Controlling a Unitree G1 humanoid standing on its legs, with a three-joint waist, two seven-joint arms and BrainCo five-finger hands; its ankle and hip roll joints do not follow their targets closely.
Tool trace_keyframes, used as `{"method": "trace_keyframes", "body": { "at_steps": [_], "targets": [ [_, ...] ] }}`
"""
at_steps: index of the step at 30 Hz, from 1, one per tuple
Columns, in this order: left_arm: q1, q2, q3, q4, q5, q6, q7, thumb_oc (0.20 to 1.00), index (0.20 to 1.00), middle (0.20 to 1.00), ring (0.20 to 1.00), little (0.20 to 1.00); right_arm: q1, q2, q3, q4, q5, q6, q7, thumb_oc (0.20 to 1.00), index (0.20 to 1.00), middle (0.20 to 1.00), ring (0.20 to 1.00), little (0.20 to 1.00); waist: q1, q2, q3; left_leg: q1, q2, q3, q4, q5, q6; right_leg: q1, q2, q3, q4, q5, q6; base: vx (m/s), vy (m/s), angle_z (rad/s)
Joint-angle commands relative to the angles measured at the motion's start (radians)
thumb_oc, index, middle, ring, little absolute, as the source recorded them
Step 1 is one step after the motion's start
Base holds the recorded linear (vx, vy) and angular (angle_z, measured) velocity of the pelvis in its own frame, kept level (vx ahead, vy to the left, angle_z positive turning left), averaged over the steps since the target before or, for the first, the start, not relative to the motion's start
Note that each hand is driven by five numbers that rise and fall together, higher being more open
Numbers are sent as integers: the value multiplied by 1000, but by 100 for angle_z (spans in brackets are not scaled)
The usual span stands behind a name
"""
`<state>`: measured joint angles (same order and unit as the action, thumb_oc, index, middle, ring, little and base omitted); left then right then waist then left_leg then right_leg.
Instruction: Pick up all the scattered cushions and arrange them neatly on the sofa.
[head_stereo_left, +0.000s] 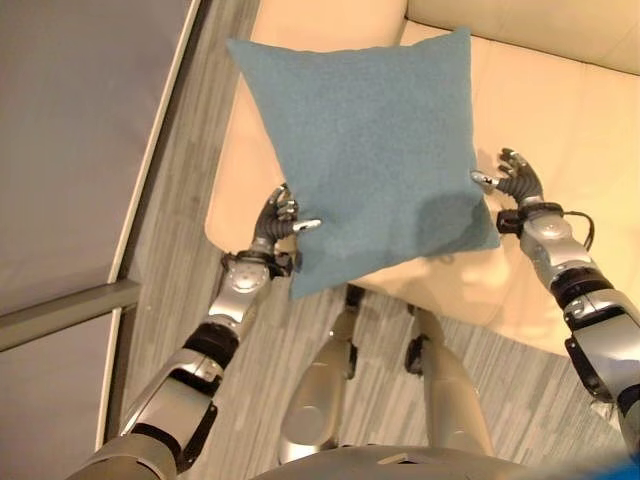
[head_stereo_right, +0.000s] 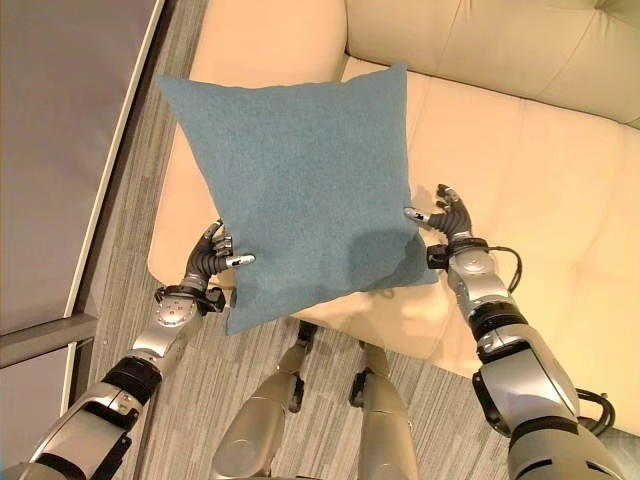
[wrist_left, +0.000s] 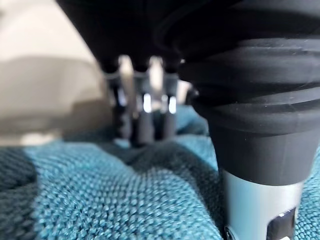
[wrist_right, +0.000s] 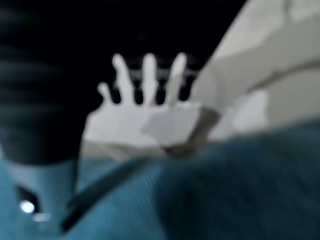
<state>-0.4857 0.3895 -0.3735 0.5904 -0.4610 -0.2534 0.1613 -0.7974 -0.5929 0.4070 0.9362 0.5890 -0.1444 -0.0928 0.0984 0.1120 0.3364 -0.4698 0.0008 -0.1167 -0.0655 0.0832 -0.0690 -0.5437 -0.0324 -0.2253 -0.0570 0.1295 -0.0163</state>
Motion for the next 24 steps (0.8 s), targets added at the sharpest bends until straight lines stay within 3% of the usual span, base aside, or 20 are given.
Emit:
{"method": "trace_keyframes", "body": {
  "at_steps": [1, 8, 9, 20, 21, 22, 23, 24],
  "targets": [
    [3, -57, -39, -16, -3, -26, 2, 1000, 1000, 1000, 1000, 1000, 14, 9, 30, -41, 35, -43, 26, 1000, 1000, 1000, 1000, 1000, -18, -31, -60, -38, -29, 32, -22, 41, -55, -50, -11, 72, 169, -158, 110, 18, -19, -3],
    [-30, -108, -54, 34, 23, -15, 31, 1000, 1000, 1000, 1000, 1000, 50, 178, 64, -86, 32, -54, 37, 1000, 1000, 1000, 1000, 1000, -38, -29, -39, -27, -25, 43, -22, 35, -51, -44, -8, 76, 164, -157, 110, 1, -2, 0],
    [-32, -124, -57, 42, 30, -16, 50, 1000, 1000, 1000, 1000, 1000, 52, 238, 72, -100, 42, -66, 35, 1000, 1000, 1000, 1000, 1000, -41, -28, -34, -17, -24, 44, -22, 34, -50, -36, -7, 77, 163, -157, 109, 0, 0, 0],
    [-61, -194, -47, 112, -38, -32, 122, 1000, 1000, 1000, 1000, 1000, 58, 420, 130, -124, 88, -95, 28, 1000, 1000, 1000, 1000, 1000, -43, -18, -27, -7, -27, 40, -22, 28, -45, -20, -11, 73, 150, -148, 108, -1, 3, -1],
    [-66, -199, -49, 116, -45, -35, 125, 699, 699, 699, 699, 699, 64, 434, 132, -131, 104, -99, 31, 263, 263, 263, 263, 263, -42, -17, -28, -9, -27, 36, -22, 29, -45, -19, -11, 74, 148, -147, 108, 0, 0, 0],
    [-65, -200, -49, 114, -46, -36, 125, 542, 542, 542, 542, 542, 67, 437, 131, -137, 105, -102, 30, 263, 263, 263, 263, 263, -42, -18, -28, -10, -27, 35, -22, 30, -45, -19, -11, 73, 147, -146, 108, 0, 0, 0],
    [-64, -202, -51, 112, -50, -37, 123, 200, 200, 200, 200, 200, 74, 440, 130, -144, 110, -105, 29, 200, 200, 200, 200, 200, -41, -19, -30, -10, -27, 32, -22, 29, -45, -17, -11, 73, 144, -146, 108, -7, 12, 4],
    [-61, -202, -51, 110, -51, -38, 121, 200, 200, 200, 200, 200, 77, 441, 130, -150, 110, -107, 30, 200, 200, 200, 200, 200, -41, -20, -31, -9, -27, 31, -22, 29, -44, -16, -11, 74, 143, -146, 108, -6, 18, 6]
  ]
}}
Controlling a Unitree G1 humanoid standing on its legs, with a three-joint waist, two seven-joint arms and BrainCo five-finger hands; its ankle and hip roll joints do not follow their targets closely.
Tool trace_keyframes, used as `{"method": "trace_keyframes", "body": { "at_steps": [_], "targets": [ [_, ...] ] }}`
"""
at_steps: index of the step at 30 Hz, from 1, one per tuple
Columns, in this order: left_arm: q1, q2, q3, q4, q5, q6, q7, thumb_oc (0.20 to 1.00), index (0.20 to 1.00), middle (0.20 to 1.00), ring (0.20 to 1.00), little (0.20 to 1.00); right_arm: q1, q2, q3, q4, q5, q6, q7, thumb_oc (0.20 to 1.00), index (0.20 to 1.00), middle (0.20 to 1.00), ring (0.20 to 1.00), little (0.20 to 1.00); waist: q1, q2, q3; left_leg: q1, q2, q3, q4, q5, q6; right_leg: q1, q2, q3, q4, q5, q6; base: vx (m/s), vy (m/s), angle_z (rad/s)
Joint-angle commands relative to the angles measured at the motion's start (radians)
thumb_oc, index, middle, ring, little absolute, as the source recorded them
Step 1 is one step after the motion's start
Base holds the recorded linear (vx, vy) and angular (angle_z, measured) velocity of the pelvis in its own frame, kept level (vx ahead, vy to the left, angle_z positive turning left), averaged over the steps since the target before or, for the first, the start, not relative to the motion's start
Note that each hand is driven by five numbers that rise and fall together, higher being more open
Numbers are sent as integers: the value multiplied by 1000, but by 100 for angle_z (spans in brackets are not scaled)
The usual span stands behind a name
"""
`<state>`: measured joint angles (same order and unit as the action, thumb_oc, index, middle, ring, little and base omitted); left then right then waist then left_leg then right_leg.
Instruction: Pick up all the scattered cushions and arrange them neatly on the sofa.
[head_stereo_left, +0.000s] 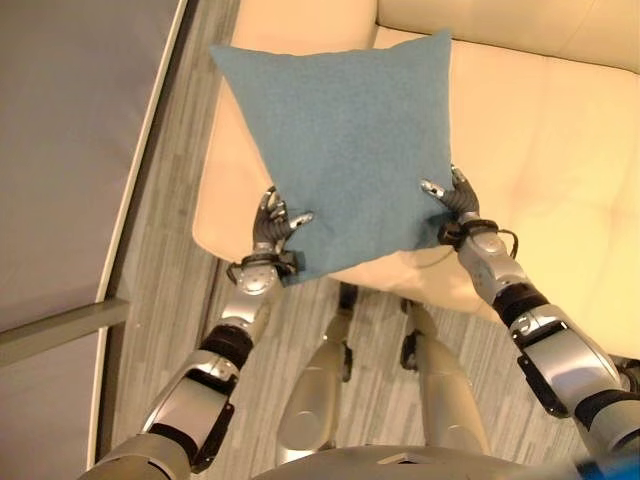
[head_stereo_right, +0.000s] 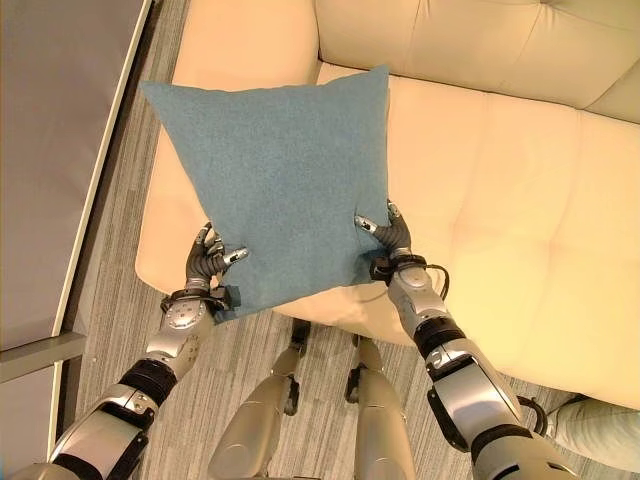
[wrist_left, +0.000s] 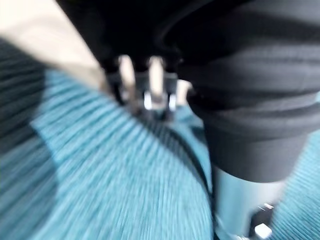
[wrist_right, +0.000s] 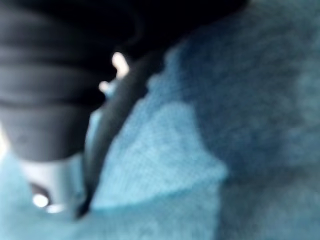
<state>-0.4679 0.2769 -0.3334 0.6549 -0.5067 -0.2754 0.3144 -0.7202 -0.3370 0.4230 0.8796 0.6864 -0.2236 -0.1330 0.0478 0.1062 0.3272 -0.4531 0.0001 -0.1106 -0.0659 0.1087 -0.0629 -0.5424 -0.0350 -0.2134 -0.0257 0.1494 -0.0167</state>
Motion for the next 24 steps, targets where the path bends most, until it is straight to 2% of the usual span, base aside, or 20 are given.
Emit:
{"method": "trace_keyframes", "body": {
  "at_steps": [1, 7, 12, 18, 19, 21, 22, 24],
  "targets": [
    [-75, -89, -87, 41, -10, -18, -32, 200, 200, 200, 200, 200, 7, 187, 107, -105, 7, -31, 64, 200, 200, 200, 200, 200, 9, -18, -23, -24, -25, 24, -21, 3, -50, -11, -8, 63, 109, -164, 109, -3, 12, 5],
    [-47, -91, -58, 27, -27, -21, -30, 200, 200, 200, 200, 200, 57, 174, 74, -140, -46, -32, 36, 200, 200, 200, 200, 200, 8, -43, -36, 16, -24, 16, -21, -8, -47, 46, -5, 65, 94, -165, 110, 0, 0, 0],
    [0, -87, -37, -17, -39, -12, -48, 200, 200, 200, 200, 200, 130, 154, 46, -168, -89, -8, 38, 200, 200, 200, 200, 200, 6, -68, -44, 77, -22, 8, -21, -23, -38, 116, -5, 68, 92, -174, 109, 0, 0, 0],
    [130, -91, -10, -110, -54, 3, -96, 200, 200, 200, 200, 200, 277, 159, 11, -222, -146, 5, 48, 200, 200, 200, 200, 200, 3, -106, -66, 168, -35, -4, 33, -92, -3, 238, -8, 93, 76, -182, 109, 46, 61, -1],
    [180, -86, 0, -140, -48, 15, -113, 200, 200, 200, 200, 200, 336, 157, -11, -246, -170, 16, 54, 200, 200, 200, 200, 200, 0, -119, -88, 199, -36, -1, 55, -117, 10, 286, -10, 101, 59, -178, 113, 42, 82, -16],
    [204, -85, 7, -157, -47, 18, -121, 200, 200, 200, 200, 200, 357, 153, -26, -259, -185, 18, 53, 200, 200, 200, 200, 200, -1, -126, -101, 211, -40, 1, 65, -126, 15, 304, -10, 106, 51, -174, 115, 62, 115, -17],
    [246, -84, 19, -175, -44, 28, -135, 200, 200, 200, 200, 200, 403, 143, -56, -288, -215, 18, 49, 200, 200, 200, 200, 200, -8, -133, -130, 245, -47, -5, 76, -147, 26, 339, -9, 122, 42, -173, 121, 97, 177, -27],
    [277, -78, 29, -191, -36, 38, -139, 200, 200, 200, 200, 200, 442, 138, -83, -318, -240, 25, 40, 200, 200, 200, 200, 200, -15, -133, -158, 281, -46, 9, 74, -158, 32, 366, -12, 136, 39, -170, 126, 78, 187, -32]
  ]
}}
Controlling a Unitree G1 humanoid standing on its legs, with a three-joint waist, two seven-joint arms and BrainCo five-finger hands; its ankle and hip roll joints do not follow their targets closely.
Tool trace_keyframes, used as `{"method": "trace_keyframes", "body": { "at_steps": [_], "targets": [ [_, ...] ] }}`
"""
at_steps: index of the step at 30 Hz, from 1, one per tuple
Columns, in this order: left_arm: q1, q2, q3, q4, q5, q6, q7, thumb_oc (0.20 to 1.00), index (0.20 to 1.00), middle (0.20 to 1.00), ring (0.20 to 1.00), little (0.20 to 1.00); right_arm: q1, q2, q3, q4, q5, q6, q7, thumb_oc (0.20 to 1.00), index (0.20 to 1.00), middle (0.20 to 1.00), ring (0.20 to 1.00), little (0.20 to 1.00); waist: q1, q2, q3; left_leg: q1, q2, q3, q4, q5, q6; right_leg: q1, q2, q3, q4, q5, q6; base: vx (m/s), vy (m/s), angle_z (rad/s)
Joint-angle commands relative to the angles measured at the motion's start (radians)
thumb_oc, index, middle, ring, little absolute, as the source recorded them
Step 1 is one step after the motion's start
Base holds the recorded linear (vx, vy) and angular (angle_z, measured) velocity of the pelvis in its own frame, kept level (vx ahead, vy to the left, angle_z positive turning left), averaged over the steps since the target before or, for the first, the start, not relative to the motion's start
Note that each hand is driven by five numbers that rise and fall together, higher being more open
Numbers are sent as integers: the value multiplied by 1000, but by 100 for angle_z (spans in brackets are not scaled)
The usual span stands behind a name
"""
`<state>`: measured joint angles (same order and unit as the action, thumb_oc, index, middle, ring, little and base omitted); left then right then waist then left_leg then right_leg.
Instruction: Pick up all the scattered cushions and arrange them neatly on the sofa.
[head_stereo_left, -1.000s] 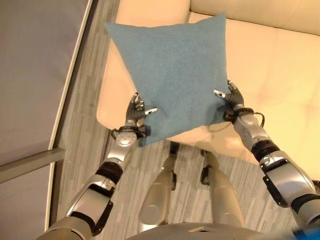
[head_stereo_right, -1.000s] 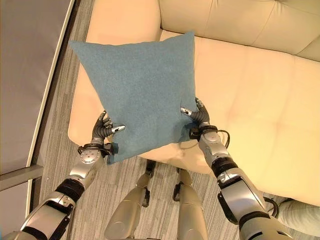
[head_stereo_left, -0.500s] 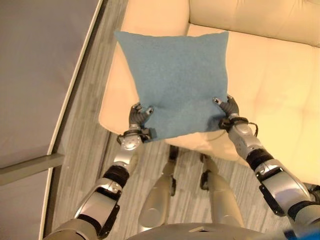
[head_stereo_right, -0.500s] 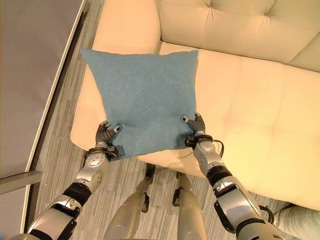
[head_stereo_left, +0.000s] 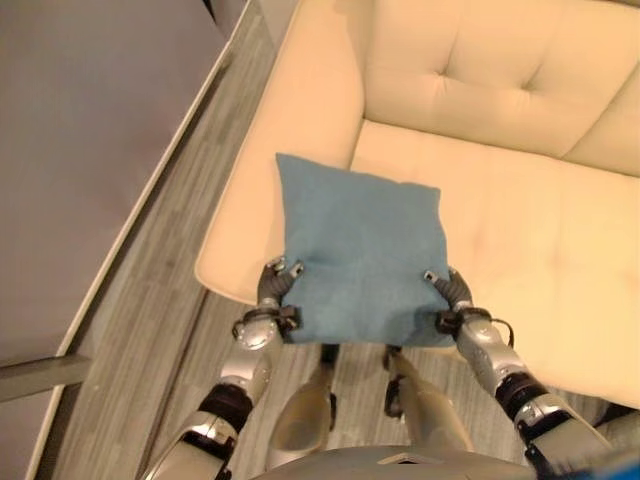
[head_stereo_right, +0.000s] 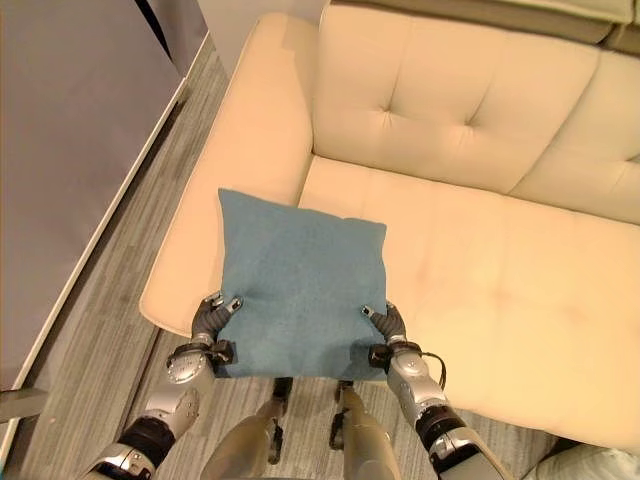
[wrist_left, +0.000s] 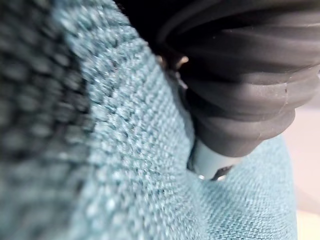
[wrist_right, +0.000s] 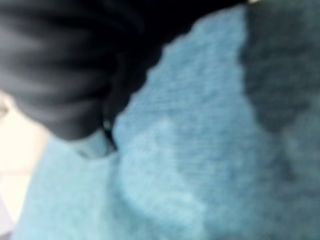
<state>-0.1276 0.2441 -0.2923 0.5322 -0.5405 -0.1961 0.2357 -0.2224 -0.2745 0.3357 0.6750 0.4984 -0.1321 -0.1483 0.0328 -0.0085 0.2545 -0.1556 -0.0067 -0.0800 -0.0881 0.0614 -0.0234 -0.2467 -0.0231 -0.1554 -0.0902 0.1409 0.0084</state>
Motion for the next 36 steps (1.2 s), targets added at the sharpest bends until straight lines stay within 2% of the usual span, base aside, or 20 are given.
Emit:
{"method": "trace_keyframes", "body": {
  "at_steps": [1, 4, 8, 9, 11, 12, 15, 18, 20, 21, 23, 24, 26, 28, 30, 31, 33, 36],
  "targets": [
    [-47, -43, -7, -75, 0, -36, -62, 200, 200, 200, 200, 200, -34, 70, -14, -138, -70, -65, 49, 200, 200, 200, 200, 200, -3, -19, -101, 2, -39, -17, 96, -119, -3, 85, -26, 86, 101, -159, 106, 39, 189, -27],
    [-14, -36, -1, -109, 14, -21, -66, 200, 200, 200, 200, 200, 2, 61, -49, -199, -140, -59, 22, 200, 200, 200, 200, 200, -14, -14, -131, 47, -41, 26, 110, -143, 17, 94, -37, 120, 127, -150, 130, -22, 248, -51],
    [-7, -22, -4, -129, 49, -8, -54, 200, 200, 200, 200, 200, 14, 64, -44, -237, -212, -44, 0, 200, 200, 200, 200, 200, -13, -11, -139, 86, -29, 80, 123, -164, 38, 79, -45, 121, 222, -162, 153, -67, 127, -79],
    [-9, -22, -5, -131, 51, -7, -51, 200, 200, 200, 200, 200, 18, 65, -45, -241, -225, -42, -4, 200, 200, 200, 200, 200, -14, -9, -136, 95, -27, 87, 127, -168, 41, 81, -48, 117, 236, -170, 154, -54, 1, -106],
    [-9, -18, -4, -134, 57, -5, -35, 200, 200, 200, 200, 200, 10, 62, -38, -233, -244, -33, -14, 200, 200, 200, 200, 200, -5, -3, -143, 119, -8, 109, 134, -180, 45, 104, -102, 63, 242, -170, 148, -63, -87, -68],
    [-9, -18, -4, -134, 57, -5, -35, 200, 200, 200, 200, 200, 10, 62, -39, -233, -244, -33, -14, 200, 200, 200, 200, 200, -5, -3, -143, 120, -8, 109, 134, -180, 45, 105, -102, 63, 242, -171, 148, -22, -176, -63],
    [-5, -12, -7, -144, 47, -12, -28, 200, 200, 200, 200, 200, 3, 47, -43, -272, -251, -38, -15, 200, 200, 200, 200, 200, 1, -4, -151, 127, 18, 112, 134, -181, 29, 125, -140, 45, 245, -165, 155, -9, -218, -13],
    [-5, -14, -19, -138, 45, -12, -22, 200, 200, 200, 200, 200, -8, 33, -33, -276, -261, -34, -22, 200, 200, 200, 200, 200, 11, -28, -169, 131, 38, 112, 127, -168, -2, 158, -136, 7, 192, -177, 149, 33, -252, 6],
    [-5, -14, -19, -138, 45, -12, -22, 200, 200, 200, 200, 200, -8, 33, -33, -276, -261, -34, -22, 200, 200, 200, 200, 200, 10, -28, -169, 131, 38, 111, 126, -167, -2, 159, -136, 6, 191, -177, 149, 12, -175, 1],
    [-8, -24, -27, -132, 34, -9, -21, 200, 200, 200, 200, 200, 0, 20, -32, -293, -274, -29, -27, 200, 200, 200, 200, 200, 6, -39, -171, 125, 72, 96, 124, -144, -33, 165, -104, 12, 179, -189, 135, -3, -350, 2],
    [-23, -36, -47, -123, 34, -10, -14, 200, 200, 200, 200, 200, 7, -3, -39, -312, -276, -35, -40, 200, 200, 200, 200, 200, -4, -48, -162, 90, 98, 84, 143, -121, -59, 181, -83, -11, 155, -202, 118, -48, -436, 37],
    [-37, -49, -60, -118, 28, -9, -17, 200, 200, 200, 200, 200, 14, -21, -50, -320, -270, -35, -51, 200, 200, 200, 200, 200, -16, -56, -155, 62, 115, 93, 179, -113, -67, 191, -73, -34, 138, -205, 106, -74, -380, 49],
    [-40, -55, -65, -114, 28, -9, -17, 200, 200, 200, 200, 200, 18, -29, -56, -322, -269, -34, -56, 200, 200, 200, 200, 200, -26, -58, -152, 51, 116, 104, 212, -120, -68, 202, -72, -50, 129, -207, 98, -38, -193, 40],
    [-37, -56, -62, -115, 29, -8, -21, 200, 200, 200, 200, 200, 18, -33, -62, -327, -264, -33, -59, 200, 200, 200, 200, 200, -22, -56, -143, 44, 78, 90, 251, -141, -60, 214, -67, -47, 118, -206, 89, -1, -110, 30],
    [-12, -57, -51, -122, 34, -3, -34, 200, 200, 200, 200, 200, 22, -29, -71, -324, -261, -37, -55, 200, 200, 200, 200, 200, -18, -50, -156, 27, -10, 62, 224, -154, -35, 221, -50, -37, 95, -198, 92, 90, -110, -17],
    [-10, -56, -42, -109, 35, 4, -36, 200, 200, 200, 200, 200, 24, -27, -74, -324, -259, -36, -52, 200, 200, 200, 200, 200, -14, -47, -166, 5, -43, 91, 209, -143, -16, 231, -39, -35, 78, -194, 96, 138, -68, -10],
    [-13, -52, -34, -106, 36, 4, -28, 200, 200, 200, 200, 200, 22, -20, -78, -317, -256, -38, -59, 200, 200, 200, 200, 200, 0, -45, -165, -27, -68, 99, 212, -129, -12, 231, -22, -19, 81, -193, 94, 109, 3, -5],
    [1, -35, -20, -128, 49, 10, -25, 200, 200, 200, 200, 200, 31, -4, -82, -326, -257, -39, -58, 200, 200, 200, 200, 200, 12, -41, -183, 11, -72, 86, 175, -124, 8, 250, -8, -4, 113, -225, 91, 200, 84, -38]
  ]
}}
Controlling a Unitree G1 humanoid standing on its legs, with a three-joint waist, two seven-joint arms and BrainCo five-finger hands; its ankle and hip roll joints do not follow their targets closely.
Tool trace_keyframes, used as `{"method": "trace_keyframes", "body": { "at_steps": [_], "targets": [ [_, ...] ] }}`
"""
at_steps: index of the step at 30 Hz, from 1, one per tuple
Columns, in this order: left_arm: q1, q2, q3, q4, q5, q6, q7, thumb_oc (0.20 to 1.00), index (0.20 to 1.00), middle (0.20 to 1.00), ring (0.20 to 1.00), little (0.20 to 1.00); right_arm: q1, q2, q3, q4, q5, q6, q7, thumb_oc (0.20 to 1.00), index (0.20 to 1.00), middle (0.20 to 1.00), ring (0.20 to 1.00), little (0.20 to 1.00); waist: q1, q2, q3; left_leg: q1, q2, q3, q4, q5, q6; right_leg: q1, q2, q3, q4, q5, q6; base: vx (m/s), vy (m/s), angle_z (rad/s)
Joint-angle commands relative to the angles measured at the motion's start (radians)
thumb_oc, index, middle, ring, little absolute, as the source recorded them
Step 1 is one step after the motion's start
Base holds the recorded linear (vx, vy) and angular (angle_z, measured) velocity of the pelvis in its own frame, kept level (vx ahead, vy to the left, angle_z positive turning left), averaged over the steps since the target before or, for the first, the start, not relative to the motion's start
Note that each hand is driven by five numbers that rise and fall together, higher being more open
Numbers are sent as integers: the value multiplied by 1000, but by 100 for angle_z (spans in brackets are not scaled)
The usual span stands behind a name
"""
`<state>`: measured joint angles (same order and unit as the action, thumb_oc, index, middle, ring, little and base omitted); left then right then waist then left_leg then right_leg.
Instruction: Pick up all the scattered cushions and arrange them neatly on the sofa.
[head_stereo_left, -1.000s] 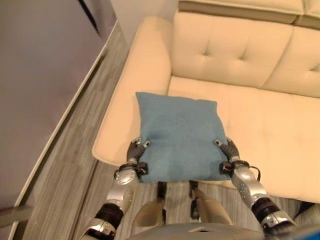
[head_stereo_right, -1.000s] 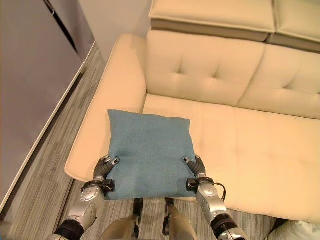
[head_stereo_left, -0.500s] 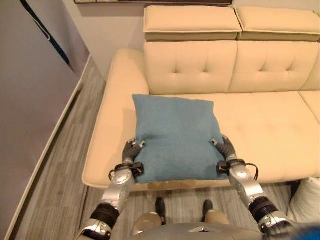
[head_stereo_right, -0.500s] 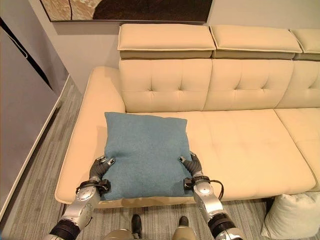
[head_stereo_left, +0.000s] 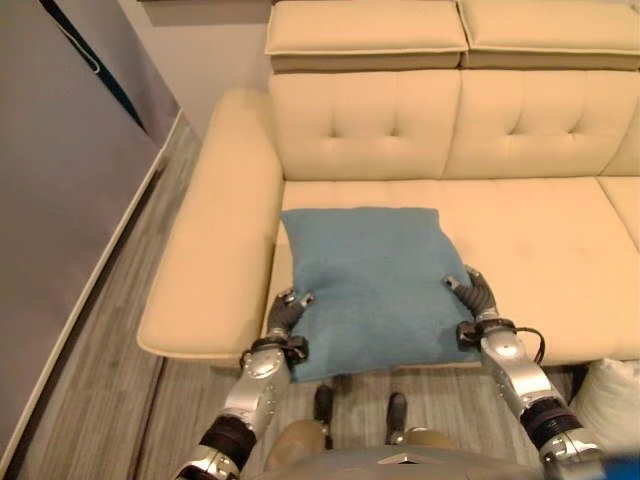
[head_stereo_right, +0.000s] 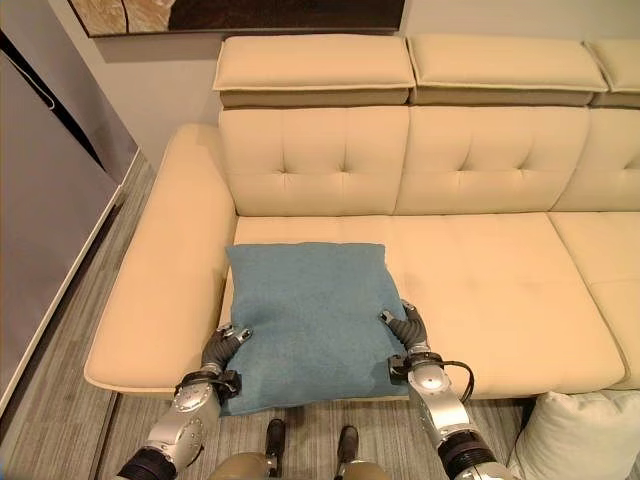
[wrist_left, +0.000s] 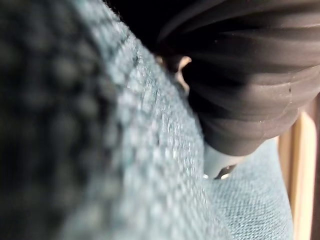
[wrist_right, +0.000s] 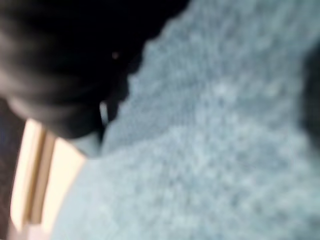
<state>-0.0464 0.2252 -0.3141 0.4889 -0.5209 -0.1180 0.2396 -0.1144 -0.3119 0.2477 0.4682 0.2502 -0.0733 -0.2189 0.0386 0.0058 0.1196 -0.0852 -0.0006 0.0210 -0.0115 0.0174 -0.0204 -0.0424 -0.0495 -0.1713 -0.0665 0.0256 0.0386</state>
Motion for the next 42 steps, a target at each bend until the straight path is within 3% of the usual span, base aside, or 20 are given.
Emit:
{"method": "trace_keyframes", "body": {
  "at_steps": [1, 5, 6, 8, 12, 15, 16, 18, 21, 23, 25, 26, 31, 36, 42],
  "targets": [
    [-75, -5, 5, -94, 35, -68, -28, 200, 200, 200, 200, 200, -80, 43, 13, -121, -17, -97, 16, 200, 200, 200, 200, 200, 17, -54, -54, -27, -71, -1, 66, -78, 16, 42, 13, 16, 144, -123, 68, 202, 137, -34],
    [-94, 26, 8, -112, 71, -66, -25, 200, 200, 200, 200, 200, -114, 63, 25, -130, -38, -97, 24, 200, 200, 200, 200, 200, 16, -38, -35, 22, -50, 13, 46, -85, 43, -63, -15, 10, 373, -101, 126, 147, 100, -61],
    [-105, 23, 5, -109, 72, -71, -21, 200, 200, 200, 200, 200, -129, 60, 31, -131, -46, -93, 23, 200, 200, 200, 200, 200, 10, -33, -39, 43, -52, 5, 30, -93, 42, -82, -24, 0, 294, -106, 104, 223, 2, -16],
    [-112, 17, 1, -110, 68, -75, -18, 200, 200, 200, 200, 200, -134, 50, 32, -137, -48, -90, 22, 200, 200, 200, 200, 200, -5, -33, -37, 62, -56, -12, 19, -103, 40, -116, -18, 37, 193, -68, 99, 227, -67, 3],
    [-120, 11, 6, -111, 63, -82, -12, 200, 200, 200, 200, 200, -139, 45, 26, -147, -49, -88, 19, 200, 200, 200, 200, 200, -17, -28, -26, 89, -45, -39, 12, -122, 32, -175, -18, 64, 158, -24, 111, 152, -108, 30],
    [-118, 3, -1, -105, 63, -86, -19, 200, 200, 200, 200, 200, -113, 42, 19, -150, -51, -91, 20, 200, 200, 200, 200, 200, -25, -50, -25, 110, -39, -68, 38, -161, 9, -153, -33, 63, 126, -4, 108, 214, -243, 34],
    [-114, -11, -13, -102, 53, -85, -22, 200, 200, 200, 200, 200, -88, 29, 6, -157, -52, -96, 14, 200, 200, 200, 200, 200, -29, -61, -23, 88, -26, -71, 114, -180, -19, -128, -37, 49, 114, -4, 96, 184, -299, 41],
    [-116, -18, -15, -106, 50, -85, -23, 200, 200, 200, 200, 200, -85, 20, 3, -161, -50, -96, 11, 200, 200, 200, 200, 200, -32, -64, -16, 58, -13, -62, 175, -185, -33, -109, -38, 32, 103, -7, 91, 82, -190, 47],
    [-121, -25, -17, -105, 47, -85, -19, 200, 200, 200, 200, 200, -88, 3, 0, -161, -44, -99, 1, 200, 200, 200, 200, 200, -29, -65, -5, -26, 19, -42, 290, -149, -44, -74, -28, 7, 93, -31, 64, 82, -128, 31],
    [-128, -22, -14, -108, 54, -80, -18, 200, 200, 200, 200, 200, -91, 0, -1, -158, -45, -99, -4, 200, 200, 200, 200, 200, -26, -68, -4, -61, 20, -35, 272, -155, -34, -54, -27, 2, 85, -47, 60, 137, -54, 7],
    [-137, -17, -15, -112, 71, -75, -14, 200, 200, 200, 200, 200, -94, -10, -2, -159, -54, -98, -6, 200, 200, 200, 200, 200, -24, -67, -9, -77, 23, -23, 214, -128, -36, -30, -22, -3, 70, -55, 63, 170, 0, -1],
    [-162, -8, -15, -116, 85, -72, -4, 200, 200, 200, 200, 200, -106, -12, -5, -158, -56, -100, -14, 200, 200, 200, 200, 200, -18, -59, -5, -118, 16, -27, 172, -81, -43, -12, -13, -3, 59, -62, 66, 153, 12, -1],
    [-201, 5, -8, -135, 104, -84, 18, 200, 200, 200, 200, 200, -136, -9, 2, -168, -98, -97, -40, 200, 200, 200, 200, 200, -21, -32, -9, -106, 21, -33, 92, -41, -50, 3, 0, 22, 55, -82, 66, 174, 92, 0],
    [-266, 23, -25, -144, 140, -93, 52, 200, 200, 200, 200, 200, -216, -9, 35, -184, -193, -94, -94, 200, 200, 200, 200, 200, -25, -27, -12, -98, 13, -17, 53, -45, -34, -26, -10, 59, 49, -74, 70, 79, 112, -31],
    [-368, 39, -38, -148, 130, -119, 101, 200, 200, 200, 200, 200, -382, -1, 71, -144, -221, -86, -156, 200, 200, 200, 200, 200, -17, -27, 20, -217, 4, -1, 67, -43, -17, -185, -25, 94, 84, -44, 78, -79, 79, -14]
  ]
}}
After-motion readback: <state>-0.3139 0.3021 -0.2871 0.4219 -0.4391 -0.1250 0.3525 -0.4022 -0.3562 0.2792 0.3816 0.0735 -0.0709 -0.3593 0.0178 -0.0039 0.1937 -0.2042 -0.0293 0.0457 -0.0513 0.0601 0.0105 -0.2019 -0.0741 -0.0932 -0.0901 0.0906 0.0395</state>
